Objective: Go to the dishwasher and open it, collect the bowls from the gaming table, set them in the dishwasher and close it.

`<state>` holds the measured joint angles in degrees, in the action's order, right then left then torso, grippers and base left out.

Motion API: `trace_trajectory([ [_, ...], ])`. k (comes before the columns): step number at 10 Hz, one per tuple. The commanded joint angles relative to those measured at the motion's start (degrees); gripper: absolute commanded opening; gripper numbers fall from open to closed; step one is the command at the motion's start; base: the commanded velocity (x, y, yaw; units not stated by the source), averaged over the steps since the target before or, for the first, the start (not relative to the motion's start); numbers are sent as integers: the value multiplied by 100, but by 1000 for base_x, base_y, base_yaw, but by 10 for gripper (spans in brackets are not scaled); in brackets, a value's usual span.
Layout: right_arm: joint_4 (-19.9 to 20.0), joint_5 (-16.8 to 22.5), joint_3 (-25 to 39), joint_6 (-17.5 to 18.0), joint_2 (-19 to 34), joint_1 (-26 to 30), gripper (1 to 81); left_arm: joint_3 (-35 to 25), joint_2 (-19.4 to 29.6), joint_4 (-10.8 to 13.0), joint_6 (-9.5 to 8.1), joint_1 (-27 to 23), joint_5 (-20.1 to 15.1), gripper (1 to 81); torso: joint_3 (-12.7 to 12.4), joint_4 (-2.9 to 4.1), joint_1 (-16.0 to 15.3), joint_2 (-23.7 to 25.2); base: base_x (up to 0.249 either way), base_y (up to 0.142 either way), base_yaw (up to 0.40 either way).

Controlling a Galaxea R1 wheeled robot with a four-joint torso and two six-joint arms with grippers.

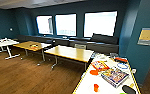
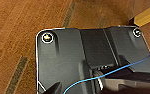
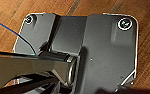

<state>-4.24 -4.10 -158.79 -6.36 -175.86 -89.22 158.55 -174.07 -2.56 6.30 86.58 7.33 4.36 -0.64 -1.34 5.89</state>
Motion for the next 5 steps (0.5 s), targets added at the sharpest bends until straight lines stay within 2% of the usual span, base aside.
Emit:
trace_trajectory([
  [1, -6, 278, 16, -14, -13, 260, 811, 18, 30, 27, 29, -295, -284, 811, 0, 0, 0, 0, 0, 0, -251],
  [5, -6, 278, 16, -14, -13, 260, 811, 18, 39, 36, 29, -295, -293, 811, 0, 0, 2, 0, 0, 0, -330],
])
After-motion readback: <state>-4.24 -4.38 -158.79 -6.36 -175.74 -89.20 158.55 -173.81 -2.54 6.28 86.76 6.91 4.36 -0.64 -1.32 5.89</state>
